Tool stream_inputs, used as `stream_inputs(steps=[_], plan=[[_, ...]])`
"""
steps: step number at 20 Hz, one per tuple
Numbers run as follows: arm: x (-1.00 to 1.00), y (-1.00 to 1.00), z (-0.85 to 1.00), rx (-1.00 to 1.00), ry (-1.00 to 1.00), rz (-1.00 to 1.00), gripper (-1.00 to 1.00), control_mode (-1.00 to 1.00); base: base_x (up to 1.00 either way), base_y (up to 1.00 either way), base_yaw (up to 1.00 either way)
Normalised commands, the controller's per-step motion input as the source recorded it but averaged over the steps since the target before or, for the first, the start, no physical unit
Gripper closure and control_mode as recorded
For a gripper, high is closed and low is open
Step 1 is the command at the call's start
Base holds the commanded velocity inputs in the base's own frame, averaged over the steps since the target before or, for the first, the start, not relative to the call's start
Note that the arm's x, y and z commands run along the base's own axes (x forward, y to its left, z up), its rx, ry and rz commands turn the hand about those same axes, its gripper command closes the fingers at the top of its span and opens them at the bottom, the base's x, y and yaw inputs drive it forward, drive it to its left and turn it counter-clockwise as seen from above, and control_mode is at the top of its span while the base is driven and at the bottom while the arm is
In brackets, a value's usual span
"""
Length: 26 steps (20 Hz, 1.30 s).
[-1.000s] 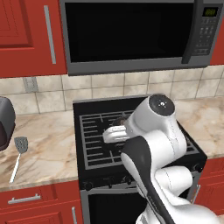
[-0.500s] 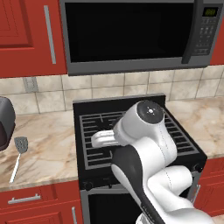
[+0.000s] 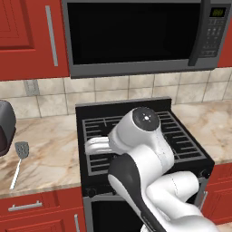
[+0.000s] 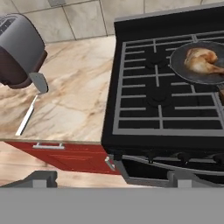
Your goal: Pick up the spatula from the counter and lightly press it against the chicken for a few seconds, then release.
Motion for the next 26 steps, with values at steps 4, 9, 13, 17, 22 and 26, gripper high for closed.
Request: stream_inputs(steps=[4,9,13,17,22,26], plan=[[0.05,0.21,-0.14,0.00,0.03,0.00,-1.00,-1.00,0.00,0.00,0.00],[0.01,0.19,0.00,0.00,0.00,0.00,-1.00,-1.00,0.00,0.00,0.00],[0.01,0.28,-0.01,0.00,0.00,0.00,-1.00,-1.00,0.00,0.00,0.00],[0.04,0.27,-0.07,0.05,0.00,0.01,-1.00,-1.00,0.00,0.00,0.00],[0.12,0.30,-0.09,0.06,0.00,0.04,-1.00,-1.00,0.00,0.00,0.00],[0.13,0.36,-0.10,0.01,0.00,0.02,-1.00,-1.00,0.00,0.00,0.00]])
